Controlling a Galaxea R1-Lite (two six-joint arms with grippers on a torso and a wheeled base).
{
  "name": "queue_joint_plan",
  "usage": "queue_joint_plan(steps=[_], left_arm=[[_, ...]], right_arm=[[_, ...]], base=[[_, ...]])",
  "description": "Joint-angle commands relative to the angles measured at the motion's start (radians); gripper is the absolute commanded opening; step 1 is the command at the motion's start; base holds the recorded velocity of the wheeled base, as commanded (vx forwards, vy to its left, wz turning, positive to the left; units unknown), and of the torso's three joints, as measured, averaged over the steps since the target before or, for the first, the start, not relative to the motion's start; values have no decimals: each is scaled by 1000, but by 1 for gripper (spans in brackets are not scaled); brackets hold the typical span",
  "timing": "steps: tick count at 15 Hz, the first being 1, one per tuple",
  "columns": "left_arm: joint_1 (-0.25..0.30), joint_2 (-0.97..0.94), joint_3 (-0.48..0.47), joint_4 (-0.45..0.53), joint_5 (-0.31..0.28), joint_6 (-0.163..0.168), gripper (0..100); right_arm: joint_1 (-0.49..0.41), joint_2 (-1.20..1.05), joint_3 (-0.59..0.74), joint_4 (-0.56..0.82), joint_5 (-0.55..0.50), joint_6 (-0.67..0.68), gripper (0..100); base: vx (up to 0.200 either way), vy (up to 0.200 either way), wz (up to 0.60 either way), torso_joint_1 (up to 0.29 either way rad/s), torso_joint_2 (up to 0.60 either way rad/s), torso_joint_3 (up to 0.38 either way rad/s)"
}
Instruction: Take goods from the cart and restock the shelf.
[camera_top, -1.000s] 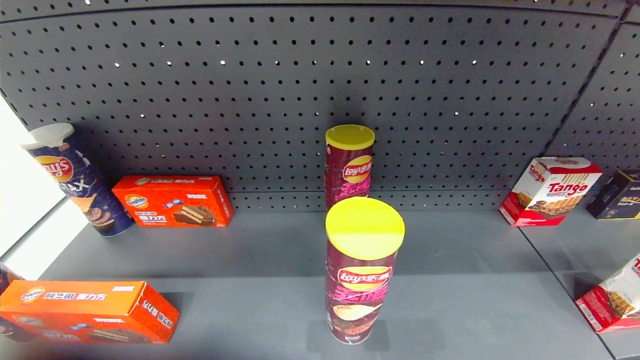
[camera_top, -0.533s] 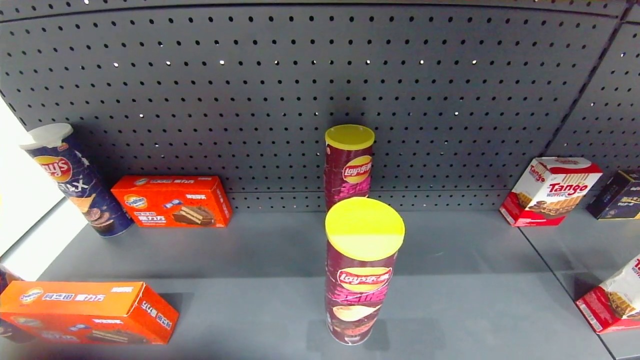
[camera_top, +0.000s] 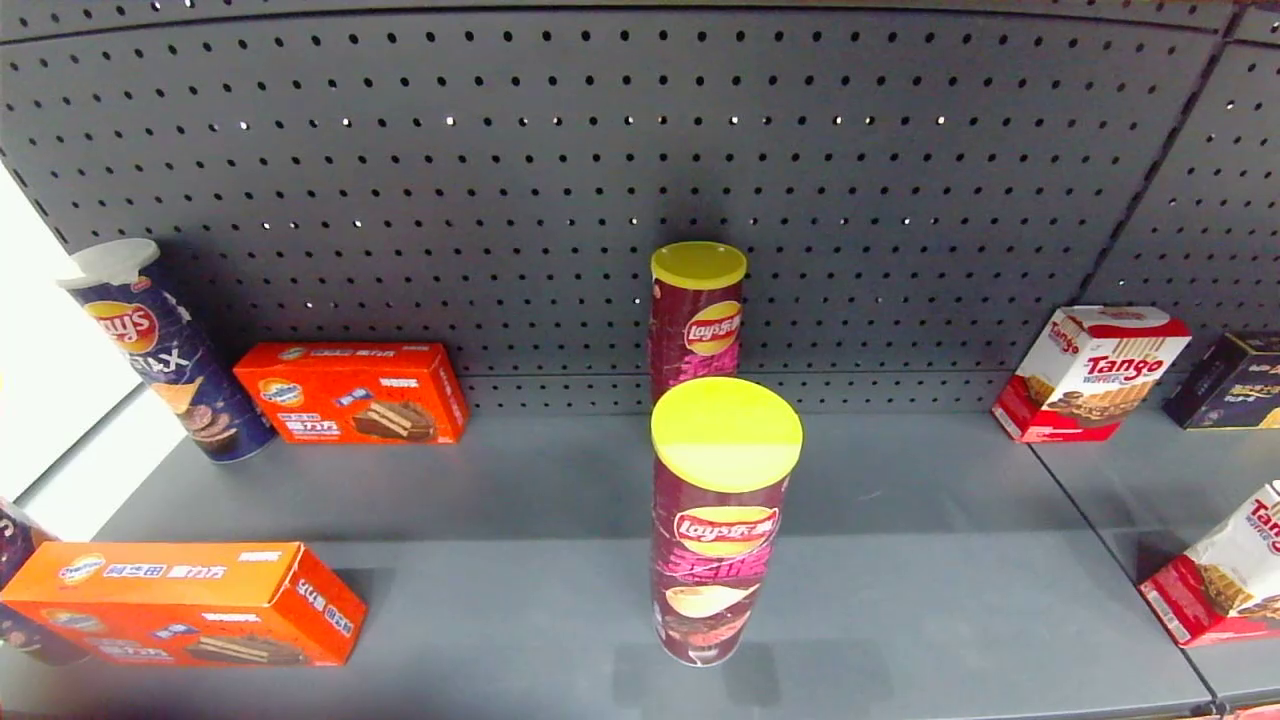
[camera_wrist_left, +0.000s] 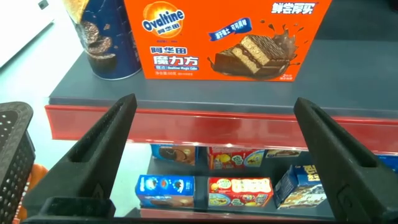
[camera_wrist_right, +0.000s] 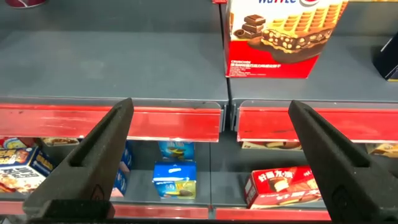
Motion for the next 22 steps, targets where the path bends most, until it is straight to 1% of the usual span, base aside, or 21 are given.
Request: queue_joint_plan(steps=[1,22], left_arm=[[1,0,0,0,-1,-1,100],[1,0,0,0,0,-1,100]], right_arm=[[0,1,0,-1,1,0,100],[0,1,0,-1,-1,2,100]], base=[[0,0,0,0,0,0],[0,0,0,0,0,0]])
